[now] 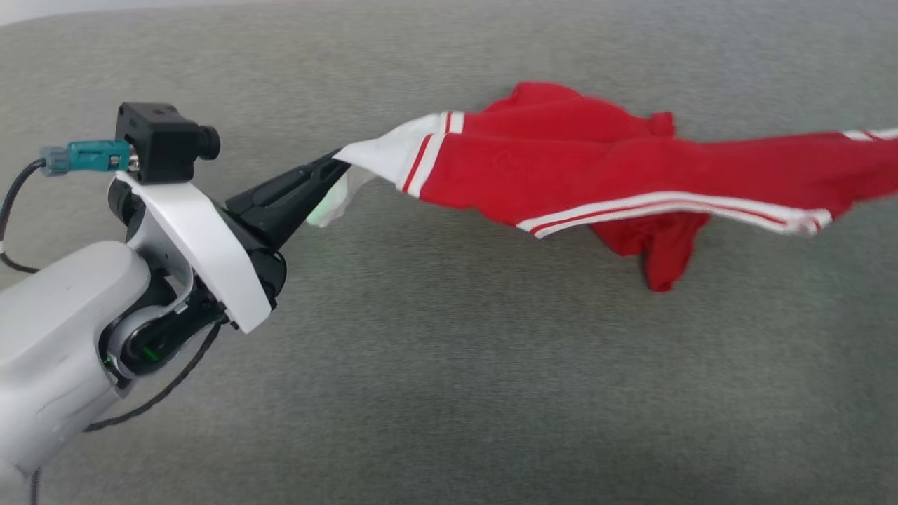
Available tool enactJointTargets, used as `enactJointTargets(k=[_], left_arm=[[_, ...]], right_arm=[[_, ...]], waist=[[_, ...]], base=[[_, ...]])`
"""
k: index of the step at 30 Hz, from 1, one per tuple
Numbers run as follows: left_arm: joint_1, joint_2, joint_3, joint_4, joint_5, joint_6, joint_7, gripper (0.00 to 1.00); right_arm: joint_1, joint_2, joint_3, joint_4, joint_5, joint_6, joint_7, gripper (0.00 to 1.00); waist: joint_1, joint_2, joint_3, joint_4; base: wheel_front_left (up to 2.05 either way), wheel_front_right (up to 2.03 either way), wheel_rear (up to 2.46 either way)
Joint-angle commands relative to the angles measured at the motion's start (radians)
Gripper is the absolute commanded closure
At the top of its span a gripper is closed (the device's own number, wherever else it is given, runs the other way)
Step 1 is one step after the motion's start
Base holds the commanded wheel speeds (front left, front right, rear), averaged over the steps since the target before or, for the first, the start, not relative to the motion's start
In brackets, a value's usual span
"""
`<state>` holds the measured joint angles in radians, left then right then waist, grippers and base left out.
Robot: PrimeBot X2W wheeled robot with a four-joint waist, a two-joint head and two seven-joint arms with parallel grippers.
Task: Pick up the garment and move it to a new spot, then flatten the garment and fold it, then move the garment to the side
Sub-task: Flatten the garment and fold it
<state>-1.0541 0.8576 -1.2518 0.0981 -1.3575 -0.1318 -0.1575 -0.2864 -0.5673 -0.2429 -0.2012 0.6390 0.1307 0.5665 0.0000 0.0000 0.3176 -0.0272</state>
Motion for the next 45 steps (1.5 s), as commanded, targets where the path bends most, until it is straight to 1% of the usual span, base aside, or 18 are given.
enactJointTargets(k=[1,4,7,9,11,14,17,18,19,21,24,27,29,31,35,38,40,45], left_arm=[[0.017,0.000,-0.001,-0.016,-0.022,0.003,-0.008,1.00],[0.019,-0.009,0.015,-0.008,-0.082,0.003,-0.021,1.00],[-0.020,-0.050,0.035,0.042,-0.149,0.003,0.006,1.00],[-0.066,-0.080,0.057,0.094,-0.188,0.003,0.035,1.00],[-0.123,-0.113,0.102,0.163,-0.246,0.003,0.065,1.00],[-0.246,-0.160,0.158,0.314,-0.278,0.003,0.113,1.00],[-0.396,-0.211,0.219,0.465,-0.294,0.002,0.137,1.00],[-0.396,-0.211,0.219,0.465,-0.294,0.002,0.137,1.00],[-0.446,-0.231,0.244,0.507,-0.305,0.002,0.138,1.00],[-0.543,-0.254,0.280,0.582,-0.287,0.002,0.122,1.00],[-0.667,-0.280,0.335,0.651,-0.275,0.002,0.075,1.00],[-0.730,-0.306,0.374,0.642,-0.271,0.002,0.012,1.00],[-0.718,-0.311,0.382,0.626,-0.273,0.002,0.006,1.00],[-0.689,-0.300,0.393,0.599,-0.281,0.002,0.002,1.00],[-0.564,-0.271,0.388,0.524,-0.306,0.002,0.027,1.00],[-0.400,-0.228,0.395,0.409,-0.356,0.002,0.062,1.00],[-0.280,-0.188,0.394,0.343,-0.363,0.002,0.062,1.00],[0.027,-0.170,0.409,0.213,-0.407,0.002,0.021,1.00]], right_arm=[[0.005,0.007,0.002,-0.003,0.010,0.000,0.016,1.00],[-0.046,0.020,0.036,0.021,0.022,0.000,0.043,1.00],[-0.145,0.047,0.094,0.078,0.022,0.000,0.069,1.00],[-0.250,0.078,0.136,0.134,0.023,0.000,0.082,1.00],[-0.384,0.115,0.163,0.207,0.009,0.000,0.073,1.00],[-0.603,0.185,0.184,0.342,-0.022,0.000,0.051,1.00],[-0.839,0.249,0.159,0.492,-0.052,0.000,0.008,1.00],[-0.839,0.249,0.159,0.492,-0.052,0.000,0.008,1.00],[-0.917,0.261,0.148,0.543,-0.068,0.000,-0.012,1.00],[-1.056,0.285,0.130,0.631,-0.105,0.000,-0.062,1.00],[-1.230,0.310,0.110,0.733,-0.160,0.000,-0.161,1.00],[-1.330,0.318,0.102,0.836,-0.195,0.000,-0.249,1.00],[-1.356,0.315,0.121,0.895,-0.205,0.000,-0.276,1.00],[-1.357,0.306,0.149,0.931,-0.201,0.000,-0.294,1.00],[-1.263,0.291,0.232,0.950,-0.145,0.000,-0.299,1.00],[-1.136,0.260,0.321,0.903,-0.091,0.000,-0.282,1.00],[-1.031,0.231,0.371,0.855,-0.048,0.000,-0.263,1.00],[-0.748,0.142,0.417,0.709,0.062,0.000,-0.236,1.00]], waist=[[0.0000,0.0000,-0.004,0.048],[0.0000,0.0000,0.013,0.071],[0.0000,0.0000,0.044,0.078],[0.0000,0.0000,0.072,0.076],[0.0000,0.0000,0.103,0.071],[0.0000,0.0000,0.153,0.062],[0.0000,0.0000,0.197,0.055],[0.0000,0.0000,0.197,0.055],[0.0000,0.0000,0.208,0.056],[0.0000,0.0000,0.221,0.057],[0.0000,0.0000,0.227,0.060],[0.0000,0.0000,0.218,0.066],[0.0000,0.0000,0.208,0.071],[0.0000,0.0000,0.202,0.076],[0.0000,0.0000,0.192,0.076],[0.0000,0.0000,0.189,0.069],[0.0000,0.0000,0.189,0.071],[0.0000,0.0000,0.180,0.086]], base=[[0.00,0.00,0.00],[0.00,0.00,0.00],[0.00,0.00,0.00],[0.00,0.00,0.00],[0.00,0.00,0.00],[0.00,0.00,0.00],[0.00,0.00,0.00],[0.00,0.00,0.00],[0.00,0.00,0.00],[0.00,0.00,0.00],[0.00,0.00,0.00],[0.00,0.00,0.00],[0.00,0.00,0.00],[0.00,0.00,0.00],[0.00,0.00,0.00],[0.00,0.00,0.00],[0.00,0.00,0.00],[0.00,0.00,0.00]])
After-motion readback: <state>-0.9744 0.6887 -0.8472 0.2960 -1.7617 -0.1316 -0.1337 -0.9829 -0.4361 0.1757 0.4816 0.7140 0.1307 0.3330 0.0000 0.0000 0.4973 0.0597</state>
